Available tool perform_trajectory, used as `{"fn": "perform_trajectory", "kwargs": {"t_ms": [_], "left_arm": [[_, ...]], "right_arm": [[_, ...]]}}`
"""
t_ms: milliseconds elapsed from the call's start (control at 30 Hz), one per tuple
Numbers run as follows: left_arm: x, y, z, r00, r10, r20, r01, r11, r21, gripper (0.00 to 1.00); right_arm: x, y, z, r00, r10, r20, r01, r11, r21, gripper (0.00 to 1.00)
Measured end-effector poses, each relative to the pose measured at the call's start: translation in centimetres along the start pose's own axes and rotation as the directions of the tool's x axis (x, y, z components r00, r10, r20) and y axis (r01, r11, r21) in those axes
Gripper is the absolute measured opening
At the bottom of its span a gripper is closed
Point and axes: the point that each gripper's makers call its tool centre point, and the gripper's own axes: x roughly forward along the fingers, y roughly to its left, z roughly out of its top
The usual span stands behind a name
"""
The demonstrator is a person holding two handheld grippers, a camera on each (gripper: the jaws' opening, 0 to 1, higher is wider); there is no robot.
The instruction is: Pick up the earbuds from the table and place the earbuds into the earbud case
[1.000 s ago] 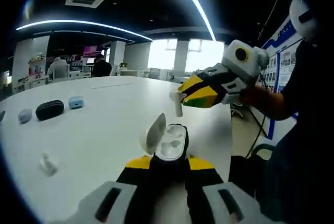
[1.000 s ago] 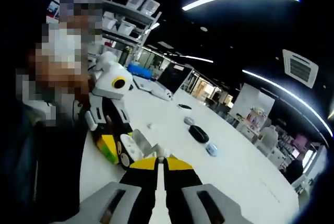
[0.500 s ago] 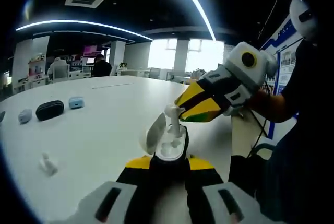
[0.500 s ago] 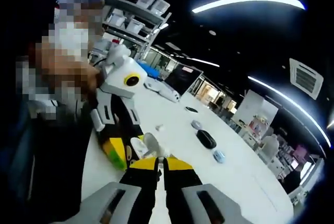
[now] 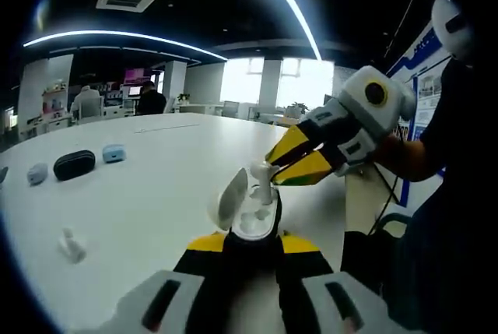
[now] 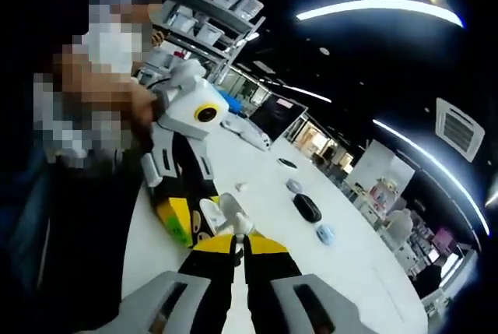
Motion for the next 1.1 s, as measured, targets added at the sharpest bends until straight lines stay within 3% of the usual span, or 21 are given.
{"fn": "perform_trajectory", "kwargs": {"t_ms": [167, 1100], "left_arm": [[0.02, -0.01, -0.01, 1.000, 0.001, -0.001, -0.001, 1.000, 0.002, 0.25], [0.02, -0.03, 0.00, 1.000, 0.002, 0.000, -0.002, 1.000, 0.006, 0.25]], "right_arm": [[0.10, 0.23, -0.23, 1.000, 0.009, -0.013, -0.009, 1.000, -0.009, 0.04], [-0.24, 0.22, 0.43, 0.997, 0.046, 0.062, -0.058, 0.975, 0.215, 0.09]]}}
